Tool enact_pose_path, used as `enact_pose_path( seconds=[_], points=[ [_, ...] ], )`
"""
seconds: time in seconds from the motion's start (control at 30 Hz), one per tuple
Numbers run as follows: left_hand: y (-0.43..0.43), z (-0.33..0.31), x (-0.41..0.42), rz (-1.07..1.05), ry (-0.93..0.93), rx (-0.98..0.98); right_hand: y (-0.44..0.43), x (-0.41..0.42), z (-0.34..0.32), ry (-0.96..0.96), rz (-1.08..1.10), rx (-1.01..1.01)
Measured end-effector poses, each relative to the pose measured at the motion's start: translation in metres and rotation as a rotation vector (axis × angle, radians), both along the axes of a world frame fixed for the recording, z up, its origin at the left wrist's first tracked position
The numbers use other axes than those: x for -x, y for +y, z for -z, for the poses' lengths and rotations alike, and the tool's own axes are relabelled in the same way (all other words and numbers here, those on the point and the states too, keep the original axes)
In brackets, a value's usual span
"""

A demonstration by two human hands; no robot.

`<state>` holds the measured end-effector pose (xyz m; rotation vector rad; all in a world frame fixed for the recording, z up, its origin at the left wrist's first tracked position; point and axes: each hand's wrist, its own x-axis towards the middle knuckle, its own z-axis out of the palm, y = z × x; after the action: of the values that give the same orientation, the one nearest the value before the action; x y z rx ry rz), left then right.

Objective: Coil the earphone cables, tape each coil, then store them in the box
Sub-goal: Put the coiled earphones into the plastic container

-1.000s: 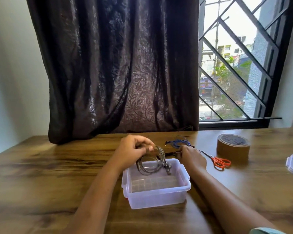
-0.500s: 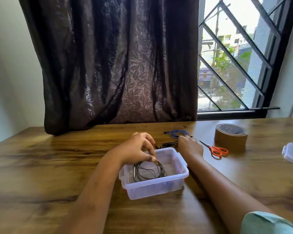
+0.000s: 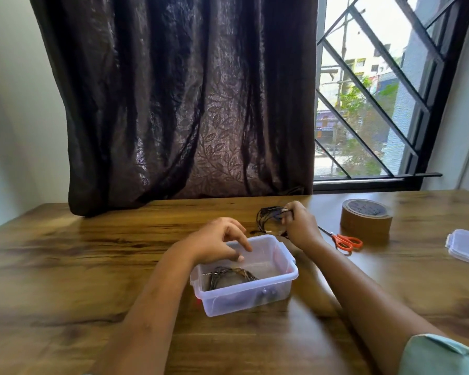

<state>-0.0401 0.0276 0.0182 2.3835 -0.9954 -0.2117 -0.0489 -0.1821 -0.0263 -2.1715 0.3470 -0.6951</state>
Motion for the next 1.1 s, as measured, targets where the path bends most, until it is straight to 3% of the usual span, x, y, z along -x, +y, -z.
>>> enact_pose_path(
  seconds=[0.13,0.23,0.4,0.5,0.6,0.77,0.9,1.0,1.1],
  points=[
    [0.006,0.003,-0.008,-0.037,-0.021,0.24,0.009,0.016,-0.036,-0.235,-0.054,-0.278],
    [0.01,0.005,-0.012,-0.042,0.047,0.243,0.022,0.029,-0.057,-0.278,-0.181,-0.334],
    [0.025,0.001,-0.02,-0.012,0.27,0.284,0.051,0.044,-0.067,-0.023,-0.573,-0.02],
    [0.032,0.002,-0.023,-0.017,0.321,0.232,0.063,0.047,-0.064,0.181,-0.604,0.352],
    [0.029,0.005,-0.023,-0.043,0.286,0.237,0.065,0.043,-0.053,0.343,-0.616,0.581],
    [0.021,0.009,-0.022,-0.071,0.236,0.312,0.059,0.037,-0.044,0.377,-0.534,0.732],
    [0.02,0.014,-0.023,-0.079,0.22,0.355,0.039,0.038,-0.053,0.198,-0.517,0.476],
    [0.017,0.016,-0.021,-0.107,0.184,0.376,0.012,0.029,-0.037,-0.044,-0.228,0.316],
    [0.013,0.018,-0.02,-0.137,0.163,0.414,-0.013,0.016,0.003,0.178,0.047,0.493]
  ],
)
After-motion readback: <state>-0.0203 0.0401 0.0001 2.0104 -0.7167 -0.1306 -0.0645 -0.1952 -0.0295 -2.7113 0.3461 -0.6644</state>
